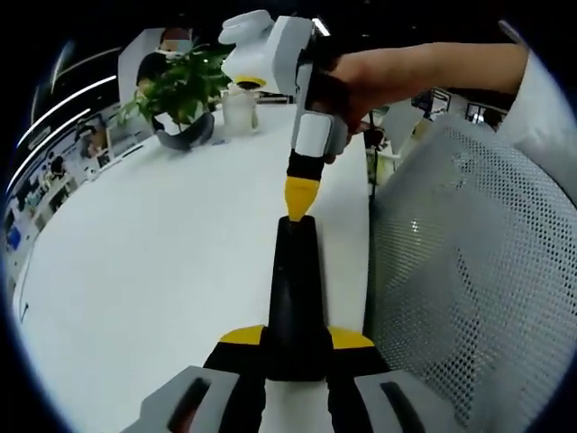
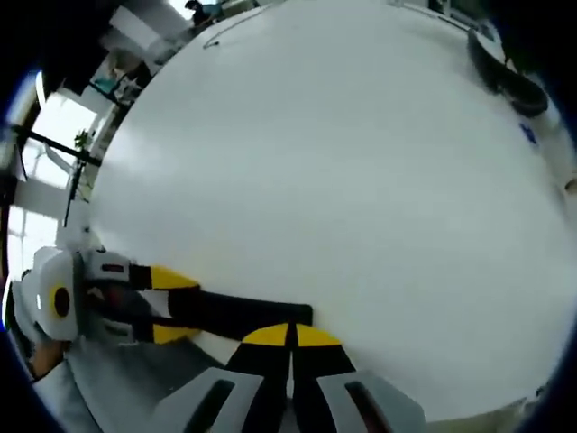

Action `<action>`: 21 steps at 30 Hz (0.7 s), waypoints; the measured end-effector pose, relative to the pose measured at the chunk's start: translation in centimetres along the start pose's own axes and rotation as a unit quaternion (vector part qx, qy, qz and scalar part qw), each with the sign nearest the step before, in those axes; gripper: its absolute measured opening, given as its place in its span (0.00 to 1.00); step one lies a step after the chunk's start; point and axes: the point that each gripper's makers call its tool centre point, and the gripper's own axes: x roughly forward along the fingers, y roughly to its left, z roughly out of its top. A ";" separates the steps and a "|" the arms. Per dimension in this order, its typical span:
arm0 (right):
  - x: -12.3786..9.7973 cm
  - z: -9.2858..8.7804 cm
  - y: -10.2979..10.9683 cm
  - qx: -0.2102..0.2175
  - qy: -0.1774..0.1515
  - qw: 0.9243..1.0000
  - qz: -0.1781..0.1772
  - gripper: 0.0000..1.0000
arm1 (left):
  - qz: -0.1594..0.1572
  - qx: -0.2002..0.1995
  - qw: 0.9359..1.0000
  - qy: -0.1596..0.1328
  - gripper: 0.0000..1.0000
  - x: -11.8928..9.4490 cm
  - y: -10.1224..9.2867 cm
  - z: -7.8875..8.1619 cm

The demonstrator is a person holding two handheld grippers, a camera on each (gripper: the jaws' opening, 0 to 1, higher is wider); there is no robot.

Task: Press the specified remote control buttons in sequence, fully releasing each button before pressing the next.

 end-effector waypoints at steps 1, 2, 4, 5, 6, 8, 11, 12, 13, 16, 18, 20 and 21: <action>-0.1 -0.2 -0.1 -0.001 -0.007 1.000 0.004 0.00 | -0.001 0.002 1.000 -0.001 0.23 0.1 0.0 0.0; -0.2 -0.3 -0.1 0.002 -0.010 1.000 0.006 0.00 | -0.003 0.002 1.000 -0.001 0.23 0.0 -0.1 0.0; -0.4 -0.8 -0.1 0.005 -0.010 1.000 0.003 0.00 | -0.010 0.006 1.000 -0.002 0.23 0.2 -0.2 0.1; -0.4 -0.9 -0.1 0.005 -0.015 1.000 0.002 0.00 | -0.011 0.008 1.000 -0.004 0.23 0.2 -0.2 0.2; -0.5 -1.0 -0.1 0.001 -0.020 1.000 0.001 0.00 | -0.012 0.009 1.000 -0.005 0.23 0.2 -0.3 0.2; -0.5 -1.2 -0.2 -0.001 -0.024 1.000 0.001 0.00 | -0.014 0.009 1.000 -0.006 0.23 0.2 -0.3 0.2; -0.6 -1.4 -0.3 0.015 -0.029 0.999 0.001 0.00 | -0.025 0.004 1.000 -0.009 0.23 0.2 -0.7 0.3; -0.6 -1.5 -0.3 0.020 -0.032 0.999 0.002 0.00 | -0.027 0.002 1.000 -0.011 0.23 0.2 -0.7 0.3; -0.7 -1.5 -0.4 0.027 -0.040 0.999 0.006 0.00 | -0.029 -0.002 1.000 -0.011 0.23 0.2 -0.8 0.3; -0.8 -1.7 -0.5 0.041 -0.057 0.997 0.016 0.00 | -0.035 -0.011 0.999 -0.017 0.23 0.2 -0.9 0.5; -0.9 -1.8 -0.6 0.056 -0.071 0.996 0.023 0.00 | -0.036 -0.010 0.999 -0.017 0.23 0.2 -0.9 0.5; -1.2 -1.7 -0.9 0.065 -0.069 0.995 0.019 0.00 | -0.036 -0.002 0.999 -0.017 0.23 0.3 -1.0 0.5; -1.2 -1.6 -1.0 0.066 -0.072 0.995 0.020 0.00 | -0.035 0.003 0.999 -0.016 0.23 0.3 -1.0 0.5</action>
